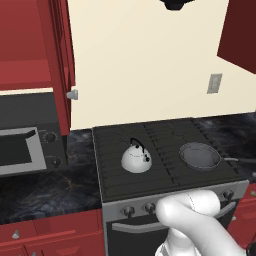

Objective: Pick the pan from the cabinet and place it on the stove. Then turn on the stove burner for the pan.

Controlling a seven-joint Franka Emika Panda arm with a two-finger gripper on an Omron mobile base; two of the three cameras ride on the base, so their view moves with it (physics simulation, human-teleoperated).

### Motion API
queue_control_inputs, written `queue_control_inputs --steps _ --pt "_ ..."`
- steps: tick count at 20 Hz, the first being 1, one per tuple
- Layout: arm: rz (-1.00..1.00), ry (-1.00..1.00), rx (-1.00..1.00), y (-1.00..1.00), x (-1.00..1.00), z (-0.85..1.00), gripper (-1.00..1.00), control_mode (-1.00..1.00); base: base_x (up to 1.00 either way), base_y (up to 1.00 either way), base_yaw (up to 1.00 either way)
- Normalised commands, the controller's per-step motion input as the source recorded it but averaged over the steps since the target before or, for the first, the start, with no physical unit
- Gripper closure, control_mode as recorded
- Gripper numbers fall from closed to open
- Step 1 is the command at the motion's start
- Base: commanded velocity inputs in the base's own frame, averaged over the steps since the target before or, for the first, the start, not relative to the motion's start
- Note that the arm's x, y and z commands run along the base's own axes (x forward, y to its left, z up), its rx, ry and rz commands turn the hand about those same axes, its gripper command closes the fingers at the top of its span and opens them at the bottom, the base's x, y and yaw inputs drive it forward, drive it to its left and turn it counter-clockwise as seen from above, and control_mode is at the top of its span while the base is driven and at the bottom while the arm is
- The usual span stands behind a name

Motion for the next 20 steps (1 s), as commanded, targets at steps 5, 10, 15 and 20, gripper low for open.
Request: queue_control_inputs --steps 5,10,15,20 --pt "-0.2 0.02 0.01 0.14 0.04 -0.36 -1.0 -1.0 0.0 0.0 0.0" --pt "-0.26 0.08 0.05 0.14 0.17 -0.47 -1.0 -1.0 0.0 0.0 0.0" --pt "-0.22 0.04 0.11 0.08 0.1 -0.4 -1.0 -1.0 0.0 0.0 0.0" --pt "-0.12 0.0 0.18 0.0 -0.04 -0.24 -1.0 -1.0 0.0 0.0 0.0"
